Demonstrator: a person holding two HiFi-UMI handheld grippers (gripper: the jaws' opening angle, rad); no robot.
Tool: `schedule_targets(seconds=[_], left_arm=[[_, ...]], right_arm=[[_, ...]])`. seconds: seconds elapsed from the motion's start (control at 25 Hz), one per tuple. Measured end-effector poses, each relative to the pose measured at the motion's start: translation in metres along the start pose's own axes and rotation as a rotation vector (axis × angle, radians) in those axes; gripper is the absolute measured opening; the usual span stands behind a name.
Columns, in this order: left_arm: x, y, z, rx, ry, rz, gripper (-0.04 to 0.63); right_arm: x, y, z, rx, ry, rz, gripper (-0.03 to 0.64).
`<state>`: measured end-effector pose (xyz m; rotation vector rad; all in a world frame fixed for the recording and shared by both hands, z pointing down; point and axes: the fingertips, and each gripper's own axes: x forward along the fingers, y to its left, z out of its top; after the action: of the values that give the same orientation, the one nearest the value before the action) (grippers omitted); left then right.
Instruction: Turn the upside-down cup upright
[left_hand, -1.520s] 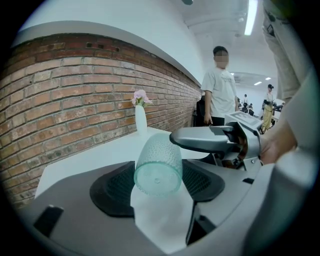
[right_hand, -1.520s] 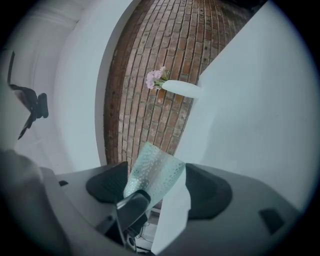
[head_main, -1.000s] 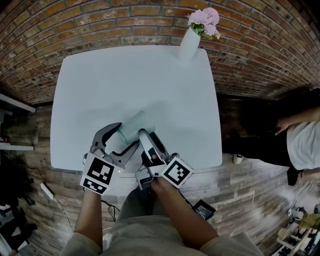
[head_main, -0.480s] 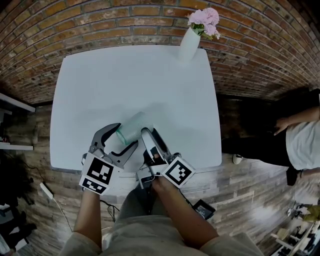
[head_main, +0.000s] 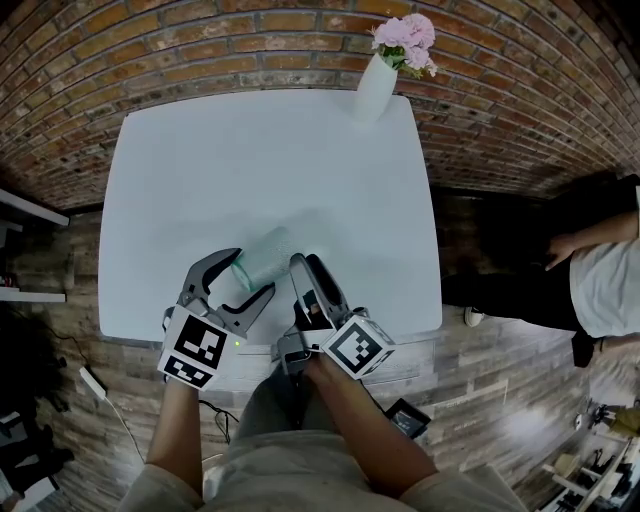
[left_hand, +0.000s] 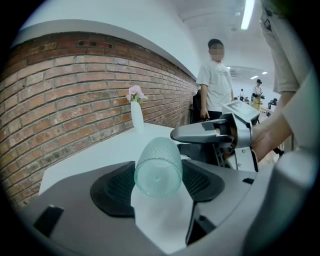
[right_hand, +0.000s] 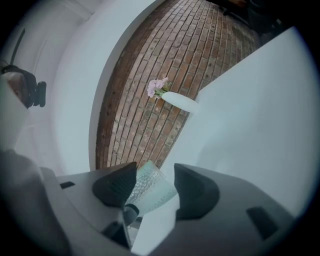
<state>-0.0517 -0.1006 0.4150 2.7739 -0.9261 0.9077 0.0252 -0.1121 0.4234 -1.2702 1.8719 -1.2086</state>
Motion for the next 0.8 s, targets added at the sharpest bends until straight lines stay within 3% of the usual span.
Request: schedule_targets(seconds=[0.28, 0.44, 0.64, 0.8], left_arm=[[0.003, 0.000, -0.004, -0.006, 0.013, -0.005, 0.293], [0.005, -0.001, -0.004, -0.004, 0.019, -0.008, 0.293], [0.005, -0.002, -0.006, 0.002, 0.029, -0.015, 0.293], [0.007, -0.006, -0.006, 0.014, 0.040, -0.028, 0.293]], right_arm=[[-0.006, -0.005, 0.009, -0.067, -0.019, -0.053, 0.127], [-0.006, 0.000, 0.010, -0.157, -0.006, -0.063, 0.034], [-0.004, 0.011, 0.008, -0.250, 0.022, -0.047, 0.009], [-0.003, 0.009, 0.006, -0.259, 0.041, -0.049, 0.009]])
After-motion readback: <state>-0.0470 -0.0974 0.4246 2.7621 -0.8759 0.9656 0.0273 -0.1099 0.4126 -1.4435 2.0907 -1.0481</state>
